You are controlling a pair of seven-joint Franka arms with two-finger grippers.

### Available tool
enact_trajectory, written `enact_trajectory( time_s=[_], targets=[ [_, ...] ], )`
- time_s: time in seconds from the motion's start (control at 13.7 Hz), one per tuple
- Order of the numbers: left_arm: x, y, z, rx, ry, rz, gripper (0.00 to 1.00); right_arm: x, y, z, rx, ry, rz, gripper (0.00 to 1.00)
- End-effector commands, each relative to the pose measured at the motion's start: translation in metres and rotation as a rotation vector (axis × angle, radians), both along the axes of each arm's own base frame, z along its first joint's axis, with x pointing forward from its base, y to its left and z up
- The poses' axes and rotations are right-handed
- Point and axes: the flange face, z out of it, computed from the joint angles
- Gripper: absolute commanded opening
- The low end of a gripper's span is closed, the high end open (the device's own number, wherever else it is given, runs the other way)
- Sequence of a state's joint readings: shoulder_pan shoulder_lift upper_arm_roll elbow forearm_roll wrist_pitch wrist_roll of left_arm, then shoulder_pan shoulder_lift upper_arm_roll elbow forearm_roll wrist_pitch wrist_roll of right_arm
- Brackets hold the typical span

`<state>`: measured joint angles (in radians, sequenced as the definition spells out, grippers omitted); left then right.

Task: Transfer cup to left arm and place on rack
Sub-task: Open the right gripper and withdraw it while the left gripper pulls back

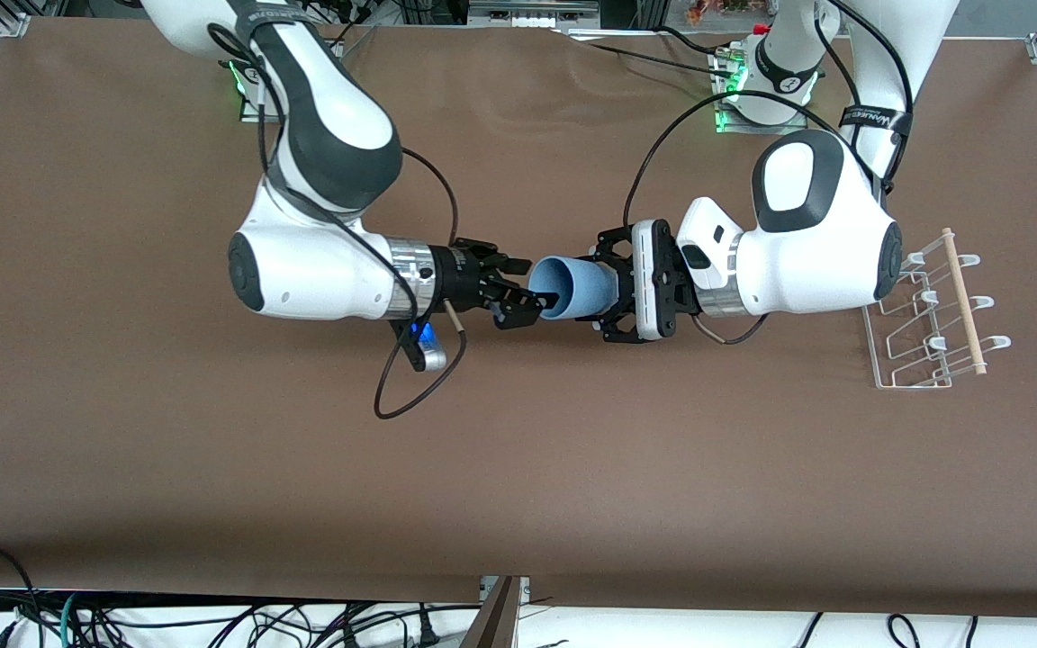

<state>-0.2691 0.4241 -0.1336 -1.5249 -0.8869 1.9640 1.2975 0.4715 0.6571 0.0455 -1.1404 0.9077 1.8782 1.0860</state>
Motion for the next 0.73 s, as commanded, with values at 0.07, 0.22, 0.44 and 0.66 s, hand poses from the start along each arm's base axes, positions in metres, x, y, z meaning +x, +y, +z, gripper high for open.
enact_trajectory(
  time_s=[0.07,0.22,0.44,0.66],
  targets=[
    [-0.007,0.008,0.009,0.002,0.019,-0.048,0.0,0.026,-0.092,0.028,0.008,-0.023,0.062,0.99],
    [-0.012,0.012,0.015,0.065,0.036,-0.061,0.0,0.034,-0.149,0.049,0.026,-0.044,0.093,0.99],
    [-0.021,0.021,0.016,0.204,0.067,-0.094,0.0,0.044,-0.259,0.073,0.059,-0.088,0.108,0.99],
    [-0.029,0.038,0.013,0.41,0.099,-0.12,0.0,0.041,-0.338,0.085,0.074,-0.113,0.115,0.99]
  ],
)
